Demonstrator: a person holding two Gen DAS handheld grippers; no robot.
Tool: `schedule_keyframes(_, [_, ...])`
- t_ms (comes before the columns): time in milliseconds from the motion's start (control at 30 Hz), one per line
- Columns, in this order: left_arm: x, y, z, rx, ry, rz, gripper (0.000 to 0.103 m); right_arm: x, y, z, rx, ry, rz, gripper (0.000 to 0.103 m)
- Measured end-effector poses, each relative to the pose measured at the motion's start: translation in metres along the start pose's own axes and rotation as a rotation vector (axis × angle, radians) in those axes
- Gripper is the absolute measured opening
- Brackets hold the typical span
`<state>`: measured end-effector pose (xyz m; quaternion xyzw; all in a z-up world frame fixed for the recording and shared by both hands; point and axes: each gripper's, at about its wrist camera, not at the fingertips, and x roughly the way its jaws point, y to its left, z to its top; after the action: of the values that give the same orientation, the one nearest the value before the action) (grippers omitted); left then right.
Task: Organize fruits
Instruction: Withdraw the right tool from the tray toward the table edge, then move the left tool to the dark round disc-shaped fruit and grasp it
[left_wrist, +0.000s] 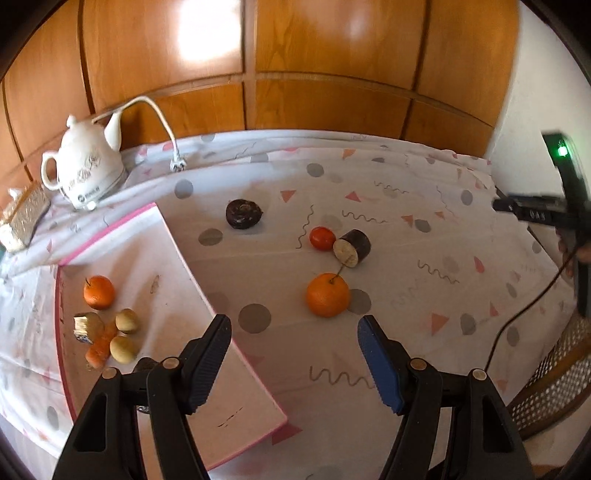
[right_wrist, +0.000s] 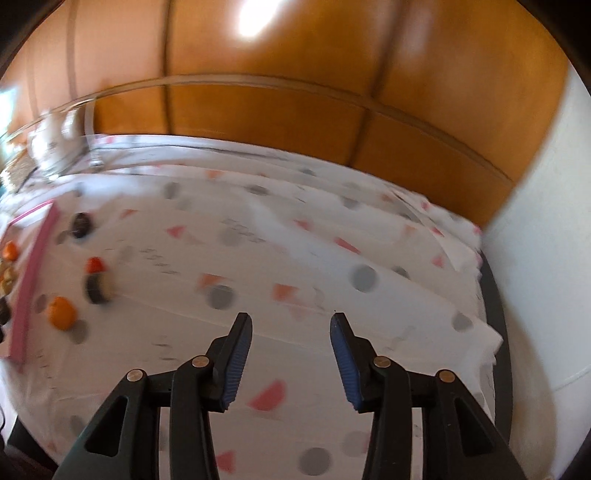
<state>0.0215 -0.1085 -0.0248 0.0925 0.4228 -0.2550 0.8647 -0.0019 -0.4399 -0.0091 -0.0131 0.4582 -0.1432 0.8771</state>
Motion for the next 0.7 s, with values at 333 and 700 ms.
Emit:
schedule_keyframes(333, [0.024, 0.021, 0.02, -0.108, 0.055, 0.015, 0.07, 0.025, -0.055, -0.012, 0.257, 0.068, -0.01, 0.045])
schedule_keyframes(700, [0.06, 0.048, 0.056, -0.144, 0.084, 0.085, 0.06, 0.027, -0.066, -0.012, 0.311, 0.071, -0.049, 0.045])
